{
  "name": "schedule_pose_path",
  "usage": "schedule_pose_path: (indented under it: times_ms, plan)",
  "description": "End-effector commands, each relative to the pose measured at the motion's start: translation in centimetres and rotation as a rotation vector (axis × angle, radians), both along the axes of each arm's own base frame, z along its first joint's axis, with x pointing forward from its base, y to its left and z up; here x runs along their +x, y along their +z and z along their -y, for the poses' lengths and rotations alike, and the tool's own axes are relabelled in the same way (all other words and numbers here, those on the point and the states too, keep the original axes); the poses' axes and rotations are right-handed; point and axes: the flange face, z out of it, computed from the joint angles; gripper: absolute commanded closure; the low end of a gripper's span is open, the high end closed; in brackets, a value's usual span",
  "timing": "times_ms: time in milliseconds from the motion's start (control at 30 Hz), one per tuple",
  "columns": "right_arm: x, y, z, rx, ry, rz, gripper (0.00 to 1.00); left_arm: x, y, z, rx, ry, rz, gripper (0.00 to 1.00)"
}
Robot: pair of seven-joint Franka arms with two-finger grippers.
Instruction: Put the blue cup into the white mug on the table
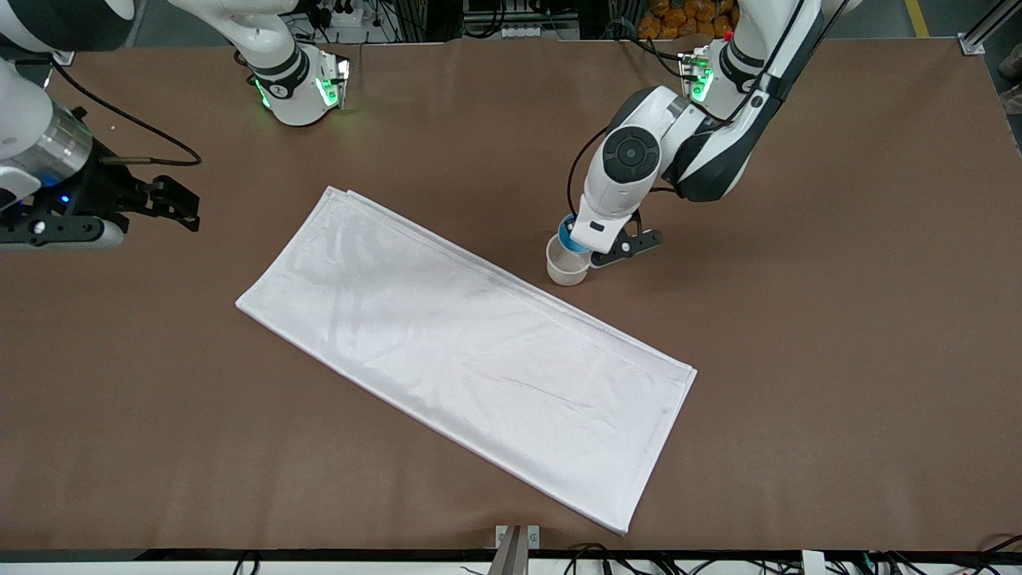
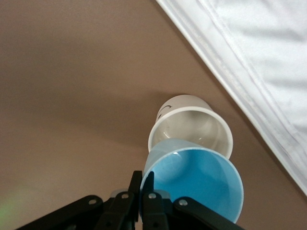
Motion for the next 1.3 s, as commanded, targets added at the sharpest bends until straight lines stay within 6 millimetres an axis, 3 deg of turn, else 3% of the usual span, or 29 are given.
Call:
schedule_pose_path:
  times_ms: [0,233,267,333,367,467,567,767,867,1033,1267]
  plan:
    - [-1.2,0.7,1.2,0.017,-0.004,0.017,0.0,1.6,-1.2,1.2,0.027,0.03,0.011,1.0]
    - [-1.7,1.3,1.7,0.017,0.022,0.021,0.0,1.4,-2.7,1.8,0.052,0.023,0.009,1.0]
    - [-1.7,1.3,1.7,0.017,0.022,0.019,0.0,1.8,-2.6,1.7,0.049,0.03,0.012,0.85]
    - [-1.8,1.4,1.6,0.017,0.025,0.018,0.0,2.5,-3.0,1.5,0.043,0.024,0.007,0.21]
    - [-1.8,1.4,1.5,0.017,0.028,0.019,0.0,2.7,-3.0,1.6,0.041,0.023,0.008,0.0]
    - [-1.7,1.5,2.3,0.018,0.03,0.019,0.0,3.0,-2.5,2.2,0.034,0.024,0.02,0.0]
    - [-1.7,1.5,2.7,0.019,0.044,0.018,0.0,4.2,-1.3,1.3,0.032,0.022,0.052,0.0]
    - [-1.7,1.5,3.0,0.019,0.042,0.015,0.0,11.5,3.2,-6.3,0.07,-0.011,0.198,0.0]
    - [-1.7,1.6,3.0,0.019,0.041,0.017,0.0,14.5,4.1,-10.9,0.066,-0.01,0.213,0.0]
    - [-1.7,1.7,3.0,0.02,0.041,0.02,0.0,15.7,3.5,-13.4,0.061,-0.076,0.2,0.0]
    - [-1.7,1.4,3.0,0.02,0.041,0.017,0.0,15.9,4.0,-13.9,0.058,-0.077,0.206,0.0]
